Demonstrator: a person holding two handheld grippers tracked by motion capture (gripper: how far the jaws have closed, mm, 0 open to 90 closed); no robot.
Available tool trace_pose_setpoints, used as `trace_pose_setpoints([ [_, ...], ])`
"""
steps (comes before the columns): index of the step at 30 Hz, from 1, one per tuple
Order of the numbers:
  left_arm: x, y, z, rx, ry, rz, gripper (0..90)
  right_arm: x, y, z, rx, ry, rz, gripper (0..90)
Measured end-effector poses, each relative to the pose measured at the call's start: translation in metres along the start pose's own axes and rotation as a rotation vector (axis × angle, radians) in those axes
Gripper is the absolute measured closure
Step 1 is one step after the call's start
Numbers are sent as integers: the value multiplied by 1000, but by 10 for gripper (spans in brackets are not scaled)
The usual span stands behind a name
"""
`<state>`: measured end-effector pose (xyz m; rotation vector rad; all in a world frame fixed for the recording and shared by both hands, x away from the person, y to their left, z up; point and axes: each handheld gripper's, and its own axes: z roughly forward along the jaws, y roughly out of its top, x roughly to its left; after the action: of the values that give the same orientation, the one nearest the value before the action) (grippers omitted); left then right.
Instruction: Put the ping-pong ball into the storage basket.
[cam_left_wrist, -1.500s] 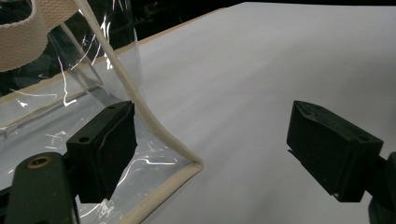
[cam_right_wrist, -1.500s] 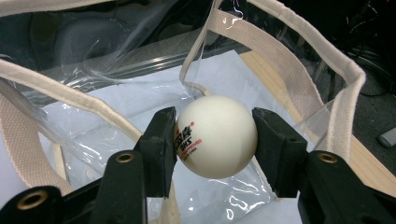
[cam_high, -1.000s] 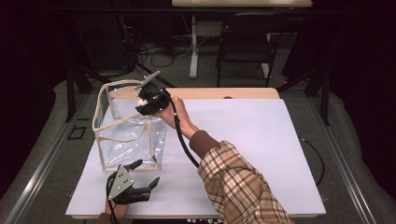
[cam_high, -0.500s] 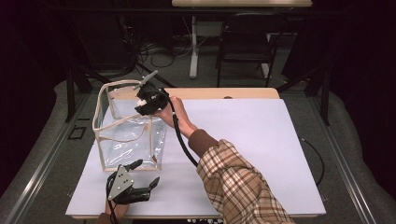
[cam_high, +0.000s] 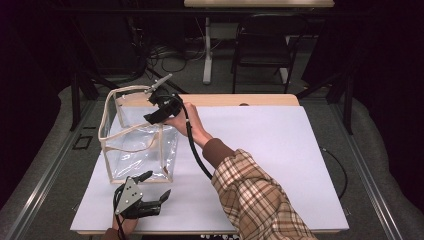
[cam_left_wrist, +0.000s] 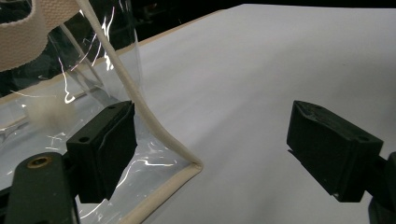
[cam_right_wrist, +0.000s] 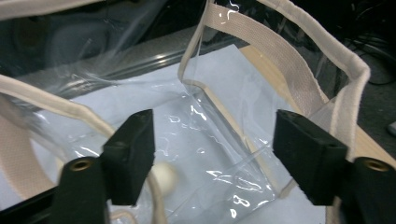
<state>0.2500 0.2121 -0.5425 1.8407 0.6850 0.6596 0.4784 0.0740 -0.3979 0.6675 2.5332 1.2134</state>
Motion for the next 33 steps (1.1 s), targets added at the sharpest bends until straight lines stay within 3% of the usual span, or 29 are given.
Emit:
trace_pose_setpoints([
  [7,0,1,1,3,0,2,158,-4,-6,-18,-34,33,12,153],
  [20,0,1,4,9,5,0,159,-16,-25,-51,-69,51,23,101],
  [33,0,1,3,14,1,3,158,-23,-54,-72,-50,35,19,64],
])
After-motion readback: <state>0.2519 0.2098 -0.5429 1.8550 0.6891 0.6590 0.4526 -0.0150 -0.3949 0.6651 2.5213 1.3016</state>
